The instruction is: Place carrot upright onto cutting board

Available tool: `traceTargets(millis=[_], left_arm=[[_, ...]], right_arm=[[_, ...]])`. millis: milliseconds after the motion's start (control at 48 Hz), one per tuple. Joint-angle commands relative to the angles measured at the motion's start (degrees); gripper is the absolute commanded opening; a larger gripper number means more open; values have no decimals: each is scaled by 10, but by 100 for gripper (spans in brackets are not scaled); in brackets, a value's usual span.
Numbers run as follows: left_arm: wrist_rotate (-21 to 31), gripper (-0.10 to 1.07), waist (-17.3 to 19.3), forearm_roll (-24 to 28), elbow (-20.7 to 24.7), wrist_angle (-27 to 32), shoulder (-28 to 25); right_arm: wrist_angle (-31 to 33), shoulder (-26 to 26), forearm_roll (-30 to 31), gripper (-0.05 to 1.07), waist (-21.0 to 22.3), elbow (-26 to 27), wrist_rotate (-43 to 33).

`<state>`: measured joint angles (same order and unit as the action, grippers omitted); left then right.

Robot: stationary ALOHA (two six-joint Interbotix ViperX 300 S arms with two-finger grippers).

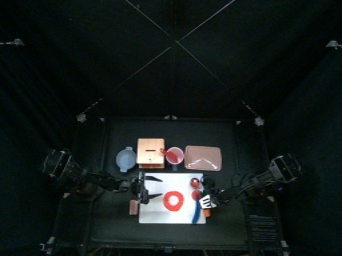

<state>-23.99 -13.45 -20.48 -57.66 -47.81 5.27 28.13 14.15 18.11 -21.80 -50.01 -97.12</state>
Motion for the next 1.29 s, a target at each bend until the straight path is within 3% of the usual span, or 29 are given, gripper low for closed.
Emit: traceTargets(millis=[0, 292, 500, 688, 854, 1062, 1271], left_arm=[[0, 96, 3, -1, 15, -2, 2], [0, 96, 3, -17, 18, -3, 7], [2, 96, 4, -18, 23, -4, 11], [0, 96, 7, -34, 32, -5, 10], [0, 96, 11, -34, 29, -5, 10], [1, 96, 12, -35, 22, -5, 11], [1, 96, 15, -36, 21, -4, 11]], right_arm=[[-3, 36, 88, 60, 2, 12, -3], [-26, 40, 431, 60, 0, 13, -5], [-27, -10, 555, 59, 6, 26, -24], [-27, -80, 746, 59, 5, 54, -202], [-4, -113, 882, 59, 3, 54, -373], [145, -150, 991, 59, -36, 34, -525], [163, -193, 1000, 59, -51, 37, -591]])
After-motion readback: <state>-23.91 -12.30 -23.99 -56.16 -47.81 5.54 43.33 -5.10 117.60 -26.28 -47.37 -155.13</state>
